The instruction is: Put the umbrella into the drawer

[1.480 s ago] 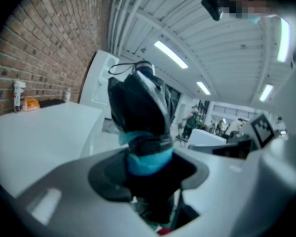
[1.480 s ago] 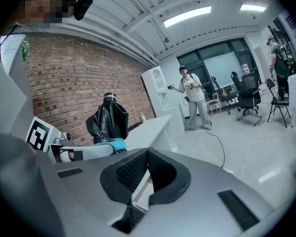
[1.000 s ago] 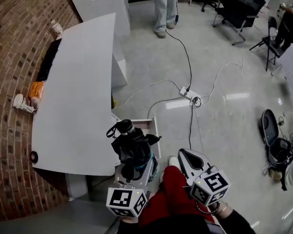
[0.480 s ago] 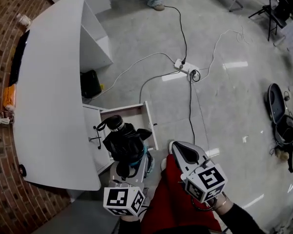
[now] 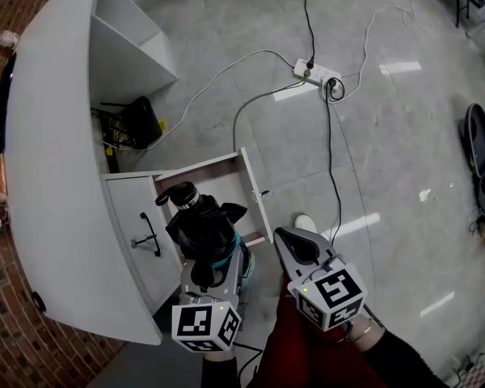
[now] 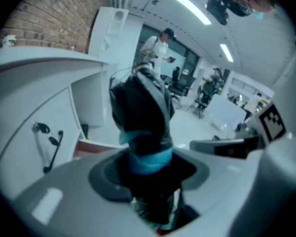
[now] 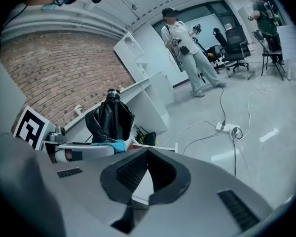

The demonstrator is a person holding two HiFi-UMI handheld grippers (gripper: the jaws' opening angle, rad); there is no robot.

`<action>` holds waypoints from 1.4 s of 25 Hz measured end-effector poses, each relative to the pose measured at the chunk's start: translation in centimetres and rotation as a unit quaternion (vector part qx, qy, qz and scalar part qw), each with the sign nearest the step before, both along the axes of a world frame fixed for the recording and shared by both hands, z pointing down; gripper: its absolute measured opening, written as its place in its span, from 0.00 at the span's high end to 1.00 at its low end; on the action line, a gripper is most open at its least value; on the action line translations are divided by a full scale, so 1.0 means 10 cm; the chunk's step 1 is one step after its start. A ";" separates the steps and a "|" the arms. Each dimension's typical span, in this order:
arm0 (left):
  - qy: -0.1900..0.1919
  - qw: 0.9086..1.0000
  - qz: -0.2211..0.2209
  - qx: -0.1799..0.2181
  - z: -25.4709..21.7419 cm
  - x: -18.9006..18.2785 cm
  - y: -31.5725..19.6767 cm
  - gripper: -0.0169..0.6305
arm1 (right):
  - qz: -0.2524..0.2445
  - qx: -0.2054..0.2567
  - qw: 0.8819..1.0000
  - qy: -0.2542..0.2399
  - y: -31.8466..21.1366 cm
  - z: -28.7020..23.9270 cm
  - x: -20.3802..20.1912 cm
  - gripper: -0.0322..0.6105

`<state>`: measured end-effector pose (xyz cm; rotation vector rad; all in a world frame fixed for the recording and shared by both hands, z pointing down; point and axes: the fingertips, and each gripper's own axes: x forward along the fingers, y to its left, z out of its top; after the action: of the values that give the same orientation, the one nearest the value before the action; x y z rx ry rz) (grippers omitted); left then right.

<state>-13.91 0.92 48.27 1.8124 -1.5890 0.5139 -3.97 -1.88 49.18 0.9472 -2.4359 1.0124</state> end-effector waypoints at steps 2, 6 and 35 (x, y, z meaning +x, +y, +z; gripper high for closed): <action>-0.004 1.000 0.006 -0.015 0.16 -0.02 0.00 0.63 | -0.003 -0.004 1.000 -0.003 -0.01 0.14 -0.09 0.95; -0.014 0.999 0.018 -0.037 0.47 -0.05 -0.05 0.63 | -0.012 -0.009 1.000 0.004 -0.05 0.40 -0.19 0.95; -0.101 0.969 0.129 -0.184 2.11 -0.46 -0.19 0.64 | -0.042 -0.105 0.989 0.090 0.02 1.65 -0.59 0.95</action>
<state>-18.52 -0.95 69.32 1.7245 -1.2803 1.0705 -9.82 -1.64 65.73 0.8202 -2.1533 1.0787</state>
